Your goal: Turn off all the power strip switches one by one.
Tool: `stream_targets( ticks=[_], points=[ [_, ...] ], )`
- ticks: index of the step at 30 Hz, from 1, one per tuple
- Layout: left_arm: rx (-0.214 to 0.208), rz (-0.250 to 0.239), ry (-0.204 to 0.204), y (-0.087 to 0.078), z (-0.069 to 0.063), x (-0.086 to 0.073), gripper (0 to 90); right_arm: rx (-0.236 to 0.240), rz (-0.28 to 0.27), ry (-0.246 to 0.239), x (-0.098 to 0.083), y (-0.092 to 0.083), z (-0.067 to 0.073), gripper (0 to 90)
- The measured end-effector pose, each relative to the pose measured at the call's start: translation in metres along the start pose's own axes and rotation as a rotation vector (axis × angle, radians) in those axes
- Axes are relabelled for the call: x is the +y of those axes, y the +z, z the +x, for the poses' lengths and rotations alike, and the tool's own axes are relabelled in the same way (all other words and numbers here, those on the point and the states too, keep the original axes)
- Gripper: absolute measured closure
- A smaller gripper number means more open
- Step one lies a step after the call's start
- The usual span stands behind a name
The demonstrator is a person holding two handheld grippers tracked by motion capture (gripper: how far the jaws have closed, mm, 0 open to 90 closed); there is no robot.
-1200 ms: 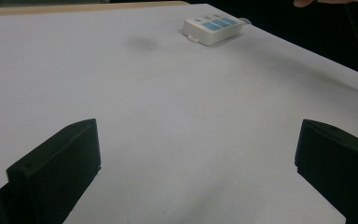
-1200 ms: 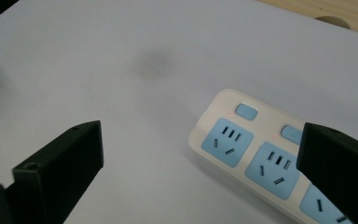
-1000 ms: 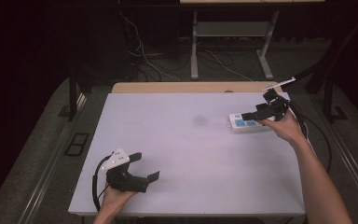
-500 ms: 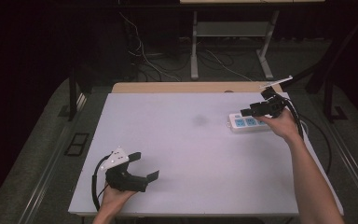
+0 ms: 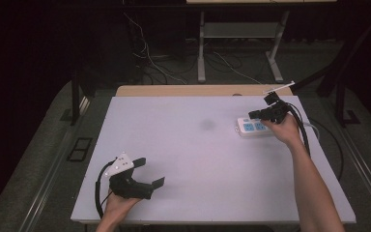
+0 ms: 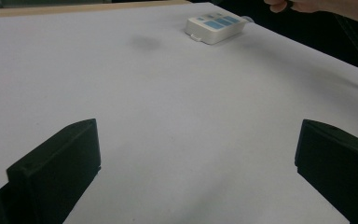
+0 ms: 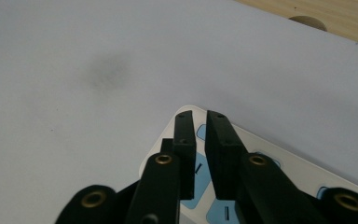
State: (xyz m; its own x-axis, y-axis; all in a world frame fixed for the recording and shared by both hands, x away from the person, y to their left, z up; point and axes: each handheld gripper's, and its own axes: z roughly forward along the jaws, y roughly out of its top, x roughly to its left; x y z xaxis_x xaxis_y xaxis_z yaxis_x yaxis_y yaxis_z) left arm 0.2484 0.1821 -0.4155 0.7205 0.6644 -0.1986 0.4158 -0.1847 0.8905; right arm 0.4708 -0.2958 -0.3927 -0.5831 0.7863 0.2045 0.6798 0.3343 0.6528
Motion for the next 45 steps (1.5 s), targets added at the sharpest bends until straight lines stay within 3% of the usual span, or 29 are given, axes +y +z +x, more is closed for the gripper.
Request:
stream_targets(
  ticks=[15,33,45],
  points=[
    [0.0,-0.001,-0.004,0.0,0.001,0.0,0.0,-0.022,-0.026,0.053,-0.003,0.015,-0.006,89.7],
    [0.001,0.005,-0.003,0.001,0.002,-0.001,0.0,0.012,-0.023,0.118,-0.009,0.031,-0.012,89.7],
    [0.0,0.01,0.001,0.002,0.001,-0.001,0.0,0.006,-0.023,0.094,-0.011,0.033,-0.01,90.0]
  ],
)
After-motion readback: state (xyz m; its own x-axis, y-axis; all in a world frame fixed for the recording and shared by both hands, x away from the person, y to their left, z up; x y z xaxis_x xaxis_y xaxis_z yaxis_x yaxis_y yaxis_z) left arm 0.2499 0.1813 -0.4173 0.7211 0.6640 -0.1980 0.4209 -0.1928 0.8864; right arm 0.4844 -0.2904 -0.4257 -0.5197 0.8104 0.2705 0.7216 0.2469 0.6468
